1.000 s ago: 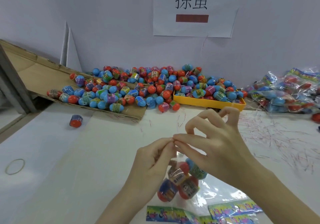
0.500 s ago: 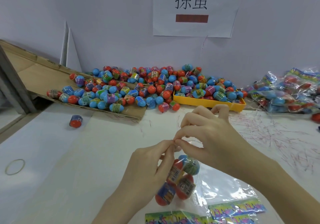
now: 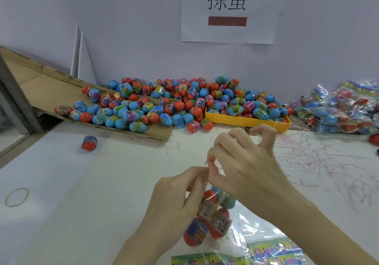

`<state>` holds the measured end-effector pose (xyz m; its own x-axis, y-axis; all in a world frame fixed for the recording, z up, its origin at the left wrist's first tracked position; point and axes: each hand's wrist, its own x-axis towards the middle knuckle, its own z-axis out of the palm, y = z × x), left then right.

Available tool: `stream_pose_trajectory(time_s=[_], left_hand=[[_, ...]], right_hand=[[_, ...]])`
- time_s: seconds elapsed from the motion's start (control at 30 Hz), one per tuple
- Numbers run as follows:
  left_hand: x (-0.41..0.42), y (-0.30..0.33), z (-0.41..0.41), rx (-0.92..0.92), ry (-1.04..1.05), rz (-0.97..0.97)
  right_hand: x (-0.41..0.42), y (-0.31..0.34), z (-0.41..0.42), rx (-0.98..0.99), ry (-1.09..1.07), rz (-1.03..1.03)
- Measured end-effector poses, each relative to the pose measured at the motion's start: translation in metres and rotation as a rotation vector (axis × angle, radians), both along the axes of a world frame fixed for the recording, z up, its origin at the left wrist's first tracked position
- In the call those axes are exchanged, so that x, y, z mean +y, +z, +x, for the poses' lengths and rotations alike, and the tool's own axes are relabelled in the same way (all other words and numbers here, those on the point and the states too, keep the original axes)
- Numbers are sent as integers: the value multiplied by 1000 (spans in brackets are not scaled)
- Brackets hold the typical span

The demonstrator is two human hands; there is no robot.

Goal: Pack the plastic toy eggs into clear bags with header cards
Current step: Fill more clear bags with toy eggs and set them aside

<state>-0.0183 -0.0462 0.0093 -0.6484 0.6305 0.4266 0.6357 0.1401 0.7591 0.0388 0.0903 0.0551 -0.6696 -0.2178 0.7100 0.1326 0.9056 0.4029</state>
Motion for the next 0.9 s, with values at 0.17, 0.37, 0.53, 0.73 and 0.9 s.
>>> stream_pose_trajectory(time_s=[0.17, 0.37, 0.53, 0.73, 0.9], left_hand=[[2, 3, 2, -39, 8, 3], [0, 3, 3, -172, -10, 65], [-8, -3, -3, -384, 31, 202], [-6, -2, -8, -437, 73, 287], [-3, -4, -10, -468, 59, 265]], right_hand=[[-1, -3, 1, 20, -43, -79], [6, -8, 2, 19, -95, -251], [61, -4, 11, 1, -113, -843], [150, 1, 35, -101, -668, -849], [183, 25, 54, -469, -483, -950]])
